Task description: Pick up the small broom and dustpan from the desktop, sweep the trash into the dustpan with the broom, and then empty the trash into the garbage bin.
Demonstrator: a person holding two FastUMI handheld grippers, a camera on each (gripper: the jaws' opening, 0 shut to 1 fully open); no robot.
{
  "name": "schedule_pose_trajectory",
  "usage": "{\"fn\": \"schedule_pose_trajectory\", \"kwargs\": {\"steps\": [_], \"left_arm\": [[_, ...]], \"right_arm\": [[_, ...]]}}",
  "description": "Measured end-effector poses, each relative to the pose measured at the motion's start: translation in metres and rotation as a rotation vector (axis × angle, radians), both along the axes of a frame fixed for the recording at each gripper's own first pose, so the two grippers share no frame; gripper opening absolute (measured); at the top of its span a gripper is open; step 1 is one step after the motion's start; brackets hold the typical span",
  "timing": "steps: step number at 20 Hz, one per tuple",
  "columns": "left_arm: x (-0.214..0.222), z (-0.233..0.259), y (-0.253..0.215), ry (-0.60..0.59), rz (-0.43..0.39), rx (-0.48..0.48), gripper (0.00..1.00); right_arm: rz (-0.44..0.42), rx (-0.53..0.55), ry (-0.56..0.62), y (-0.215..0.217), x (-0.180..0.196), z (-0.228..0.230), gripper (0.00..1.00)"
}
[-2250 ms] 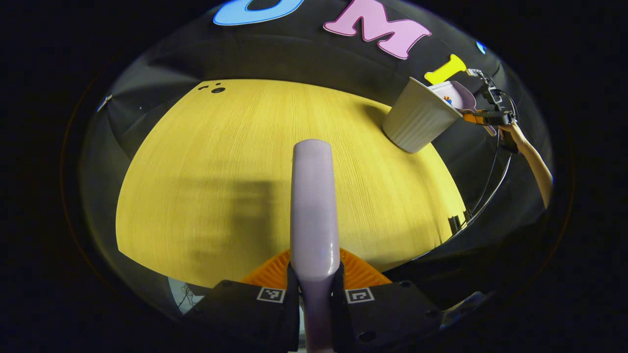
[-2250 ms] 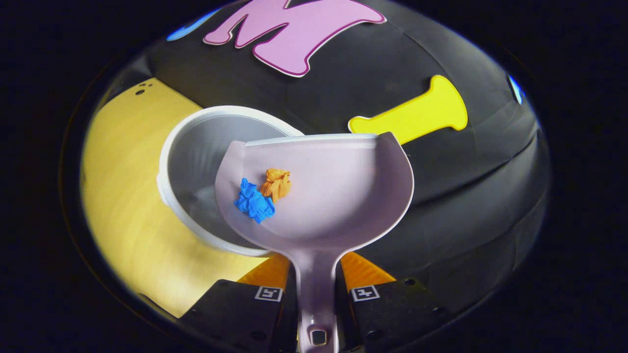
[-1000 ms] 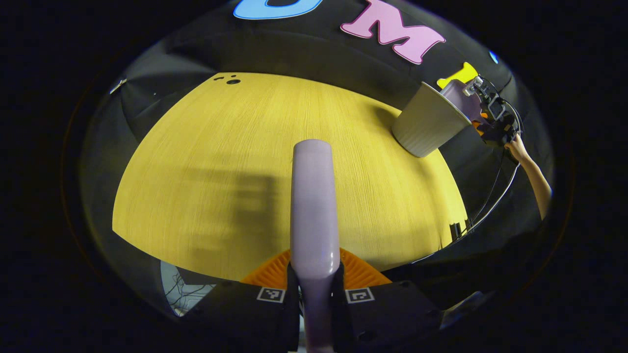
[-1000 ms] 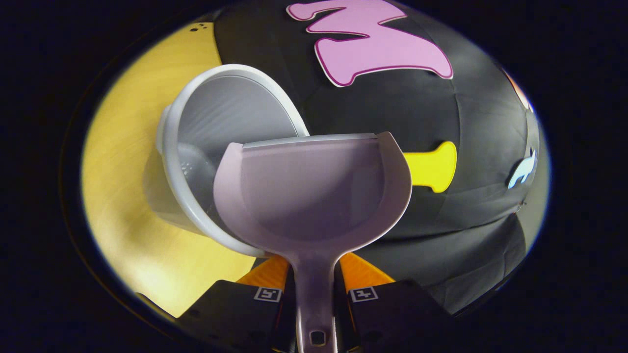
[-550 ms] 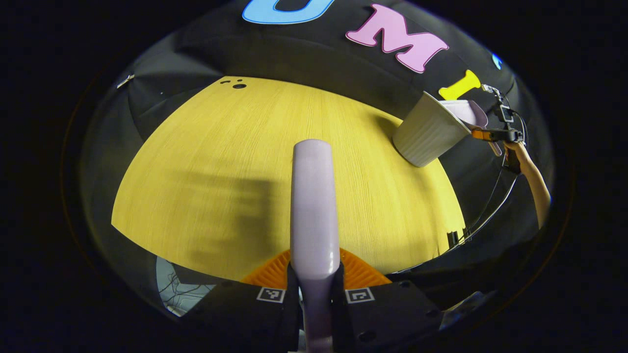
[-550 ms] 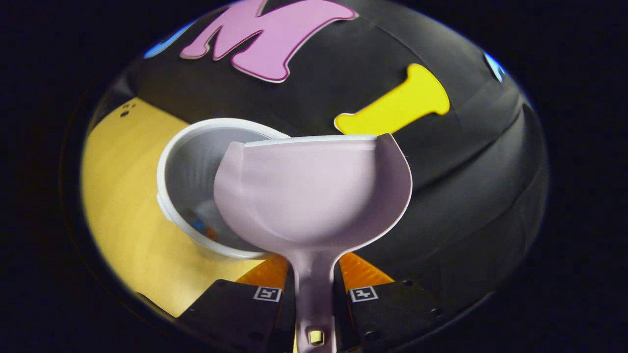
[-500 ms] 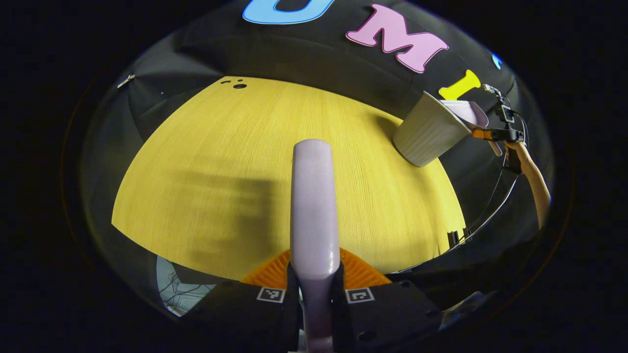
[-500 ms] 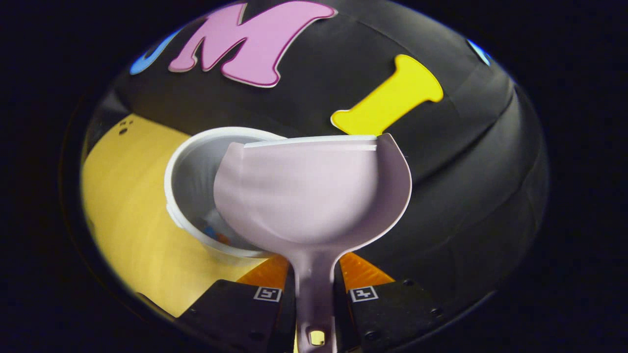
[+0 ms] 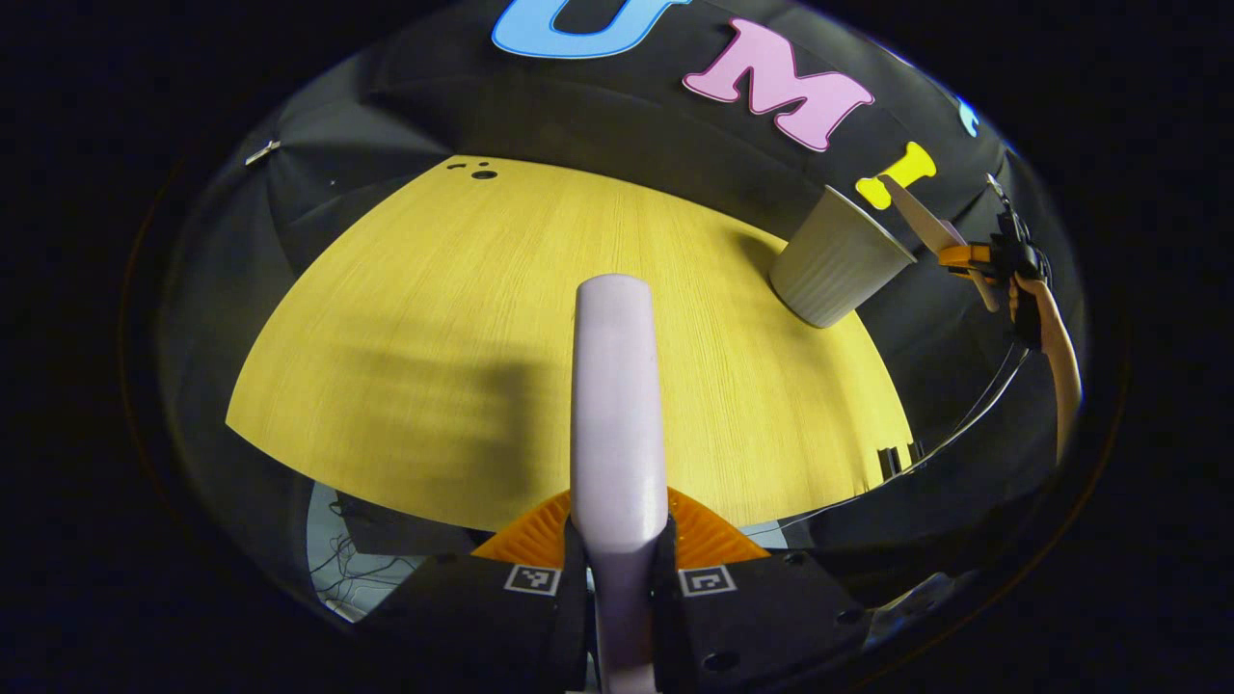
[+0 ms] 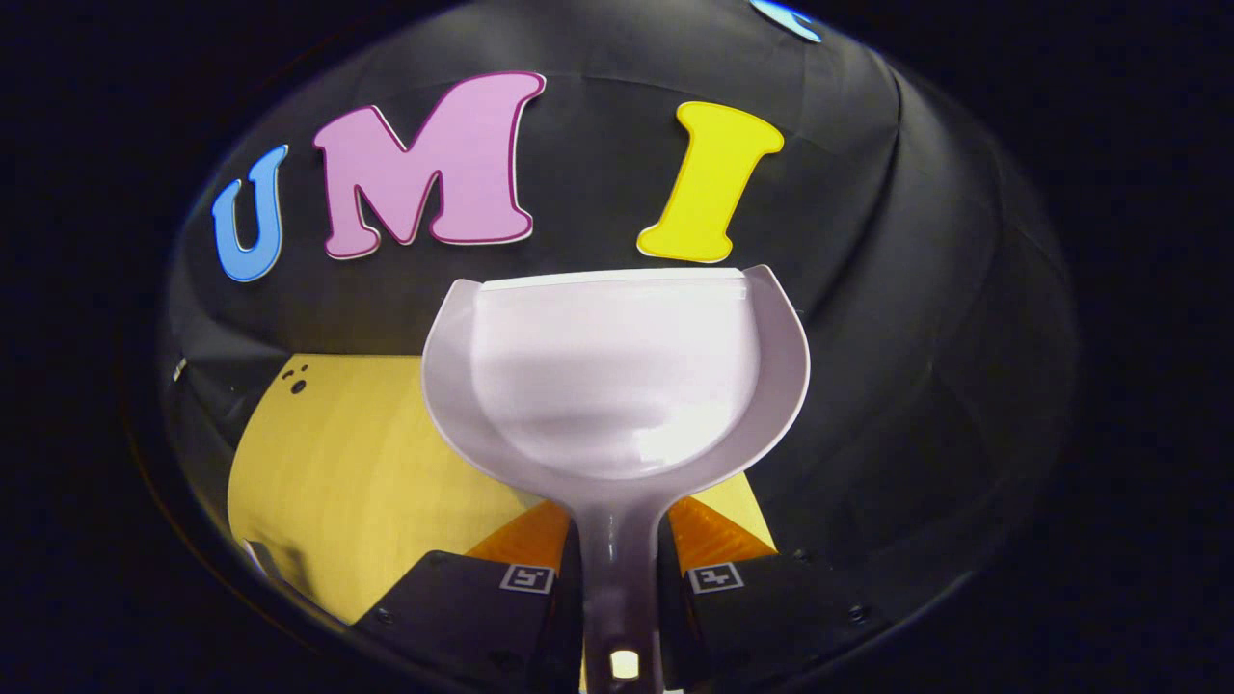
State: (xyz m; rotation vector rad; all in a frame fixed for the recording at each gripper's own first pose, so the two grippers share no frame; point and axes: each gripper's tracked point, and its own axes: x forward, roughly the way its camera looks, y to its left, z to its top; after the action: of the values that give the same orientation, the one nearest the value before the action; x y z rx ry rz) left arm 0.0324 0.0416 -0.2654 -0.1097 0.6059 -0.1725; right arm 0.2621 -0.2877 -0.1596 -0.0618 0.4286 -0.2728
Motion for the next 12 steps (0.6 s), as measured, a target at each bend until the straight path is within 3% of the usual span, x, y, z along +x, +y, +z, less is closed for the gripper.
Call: {"fn": "schedule_pose_trajectory", "kwargs": {"steps": [2, 4, 5, 7, 10, 11, 12], "left_arm": [[-0.004, 0.0, 0.006, -0.013, 0.0, -0.009, 0.3], [-0.006, -0.001, 0.012, -0.027, -0.004, -0.015, 0.3], [-0.007, -0.001, 0.016, -0.033, -0.008, -0.011, 0.3], [-0.006, 0.0, 0.023, -0.051, -0.02, 0.006, 0.3], [-0.001, -0.001, 0.034, -0.064, -0.024, 0.025, 0.3], [0.003, 0.0, 0.037, -0.065, -0.02, 0.022, 0.3], [0.006, -0.001, 0.038, -0.061, -0.017, 0.011, 0.3]], "right_arm": [[0.021, 0.032, -0.021, 0.007, 0.002, 0.01, 0.35], [0.05, 0.059, -0.05, 0.03, -0.01, 0.018, 0.39], [0.067, 0.07, -0.057, 0.048, -0.026, 0.019, 0.32], [0.1, 0.1, -0.064, 0.076, -0.052, 0.02, 0.35], [0.171, 0.136, -0.051, 0.12, -0.072, 0.008, 0.39], [0.198, 0.138, -0.036, 0.135, -0.076, 0.0, 0.32], [0.222, 0.137, -0.017, 0.149, -0.082, -0.011, 0.35]]}}
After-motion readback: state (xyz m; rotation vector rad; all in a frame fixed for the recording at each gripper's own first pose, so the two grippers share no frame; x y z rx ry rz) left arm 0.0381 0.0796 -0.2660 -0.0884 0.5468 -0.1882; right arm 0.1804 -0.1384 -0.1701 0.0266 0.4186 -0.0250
